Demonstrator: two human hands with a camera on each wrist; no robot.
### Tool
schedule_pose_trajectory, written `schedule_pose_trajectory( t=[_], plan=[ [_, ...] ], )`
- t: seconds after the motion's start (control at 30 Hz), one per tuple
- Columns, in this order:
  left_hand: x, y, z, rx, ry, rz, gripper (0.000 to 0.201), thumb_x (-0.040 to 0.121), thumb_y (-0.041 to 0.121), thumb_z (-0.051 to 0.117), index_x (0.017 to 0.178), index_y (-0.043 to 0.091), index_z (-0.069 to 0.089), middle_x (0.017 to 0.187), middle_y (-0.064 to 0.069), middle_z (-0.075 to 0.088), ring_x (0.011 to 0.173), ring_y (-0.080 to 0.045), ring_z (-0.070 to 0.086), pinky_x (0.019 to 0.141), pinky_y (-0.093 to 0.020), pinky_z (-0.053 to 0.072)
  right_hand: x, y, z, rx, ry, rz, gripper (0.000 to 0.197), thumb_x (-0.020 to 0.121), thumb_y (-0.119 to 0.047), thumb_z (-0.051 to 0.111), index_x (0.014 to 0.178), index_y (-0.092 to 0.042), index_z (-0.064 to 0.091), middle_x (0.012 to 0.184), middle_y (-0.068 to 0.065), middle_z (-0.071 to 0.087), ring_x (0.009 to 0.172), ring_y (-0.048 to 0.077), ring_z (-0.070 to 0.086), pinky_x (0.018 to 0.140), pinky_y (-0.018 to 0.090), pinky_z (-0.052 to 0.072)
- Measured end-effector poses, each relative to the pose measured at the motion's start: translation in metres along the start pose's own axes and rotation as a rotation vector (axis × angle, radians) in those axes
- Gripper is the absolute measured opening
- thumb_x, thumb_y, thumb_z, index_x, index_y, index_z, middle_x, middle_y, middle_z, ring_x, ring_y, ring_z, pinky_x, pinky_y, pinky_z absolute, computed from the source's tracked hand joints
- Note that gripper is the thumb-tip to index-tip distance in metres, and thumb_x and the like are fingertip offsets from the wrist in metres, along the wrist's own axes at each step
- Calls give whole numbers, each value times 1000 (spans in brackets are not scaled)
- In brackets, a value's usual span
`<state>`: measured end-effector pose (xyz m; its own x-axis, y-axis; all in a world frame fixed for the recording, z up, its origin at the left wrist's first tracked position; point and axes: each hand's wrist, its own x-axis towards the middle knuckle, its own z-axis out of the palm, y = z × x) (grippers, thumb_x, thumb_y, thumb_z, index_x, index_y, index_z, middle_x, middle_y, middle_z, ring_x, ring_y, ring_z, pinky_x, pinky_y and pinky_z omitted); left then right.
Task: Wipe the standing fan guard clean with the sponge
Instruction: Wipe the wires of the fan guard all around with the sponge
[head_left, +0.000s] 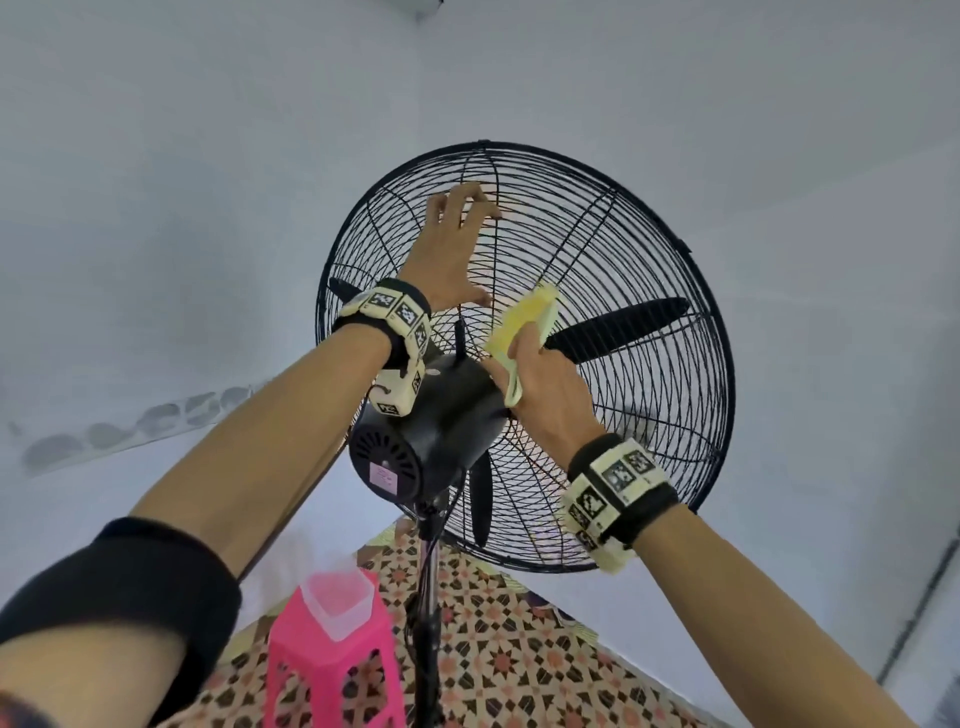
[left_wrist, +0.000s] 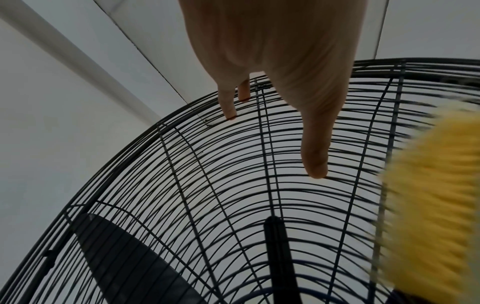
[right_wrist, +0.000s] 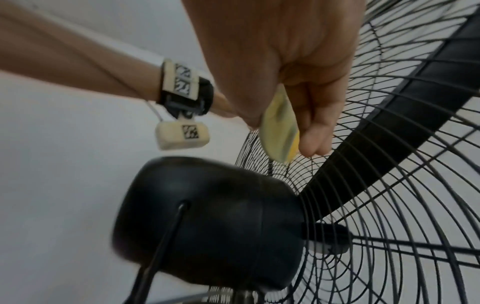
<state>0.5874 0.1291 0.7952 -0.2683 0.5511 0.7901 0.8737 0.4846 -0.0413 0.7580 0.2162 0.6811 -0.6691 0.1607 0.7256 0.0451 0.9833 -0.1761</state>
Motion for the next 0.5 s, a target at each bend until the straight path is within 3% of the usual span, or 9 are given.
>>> schedule_pose_trajectory(
  t=[0.13, 0.2, 0.3, 0.43, 0.5],
  plan=[
    [1, 4, 2, -6, -6, -24, 107, 57, 38, 101, 145, 20, 42, 154, -8, 28, 139, -37, 24, 107, -43, 44, -5, -6, 0, -142, -67, 91, 47, 106, -46, 43, 122, -2, 48, 90, 11, 63, 78, 29, 63, 58, 34, 41],
    [1, 6, 4, -1, 1, -26, 107, 56, 36, 102, 144, 19, 43, 153, -9, 30, 139, -37, 25, 108, -43, 44, 6, -6, -9, -33, -79, 20, 41, 105, -47, 44, 111, -8, 54, 88, 10, 62, 79, 31, 60, 63, 37, 46],
    [0, 4, 3, -1, 11, -31, 109, 54, 35, 103, 144, 19, 44, 153, -9, 30, 138, -38, 26, 108, -46, 46, 17, 1, -22, 4, -109, -70, 41, 104, -48, 46, 119, -10, 53, 91, 14, 64, 82, 33, 61, 68, 43, 54],
    [0, 5, 2, 4, 6, -44, 109, 54, 38, 102, 144, 20, 43, 153, -8, 29, 139, -36, 26, 105, -47, 50, 1, 9, -19, -240, -147, -9, 53, 103, -50, 45, 128, -3, 42, 94, 13, 67, 86, 32, 66, 61, 39, 50],
    [1, 8, 3, 6, 1, -47, 108, 54, 38, 102, 144, 21, 43, 153, -7, 28, 139, -35, 26, 104, -46, 51, -4, 7, -21, -310, -177, 19, 50, 105, -46, 45, 125, -1, 44, 95, 9, 62, 92, 29, 66, 62, 33, 42]
  ],
)
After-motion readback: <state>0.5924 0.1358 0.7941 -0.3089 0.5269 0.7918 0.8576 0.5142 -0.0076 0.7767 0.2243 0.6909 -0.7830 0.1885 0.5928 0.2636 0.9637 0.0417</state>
